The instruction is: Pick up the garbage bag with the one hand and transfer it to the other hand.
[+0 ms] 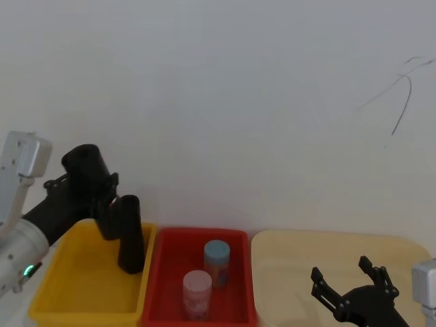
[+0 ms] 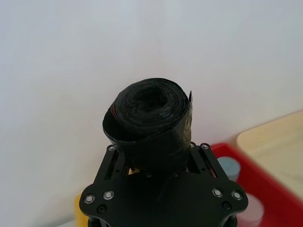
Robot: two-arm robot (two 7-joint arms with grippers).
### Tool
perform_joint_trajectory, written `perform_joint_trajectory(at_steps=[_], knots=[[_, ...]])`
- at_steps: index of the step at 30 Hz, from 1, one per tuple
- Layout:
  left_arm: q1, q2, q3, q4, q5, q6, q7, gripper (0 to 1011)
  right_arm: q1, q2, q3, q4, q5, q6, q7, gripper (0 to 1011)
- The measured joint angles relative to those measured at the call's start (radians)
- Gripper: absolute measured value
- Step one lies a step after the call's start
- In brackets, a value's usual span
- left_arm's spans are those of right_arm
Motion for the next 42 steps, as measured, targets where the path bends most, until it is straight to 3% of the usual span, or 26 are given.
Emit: perform_joint_trajectory(at_steps=[8,21,30,42], knots=[[-0.023,-0.059,0.026,-0.017,-0.042,0.056,0.014,454,0.0,0.0,0.0,0.0,0.0,0.0,0.0,1000],[-0.066,-0.159,0.125,0.025,-0.071,0.086,0.013,454,0.0,0.0,0.0,0.0,0.0,0.0,0.0,1000],[-0.097,-0.204,0.184,0.065,-0.072,0.082,0.007,454,0.0,0.0,0.0,0.0,0.0,0.0,0.0,999],[-0.13,-0.235,0.23,0.106,-0.052,0.055,-0.005,454,0.0,0.0,0.0,0.0,0.0,0.0,0.0,1000]])
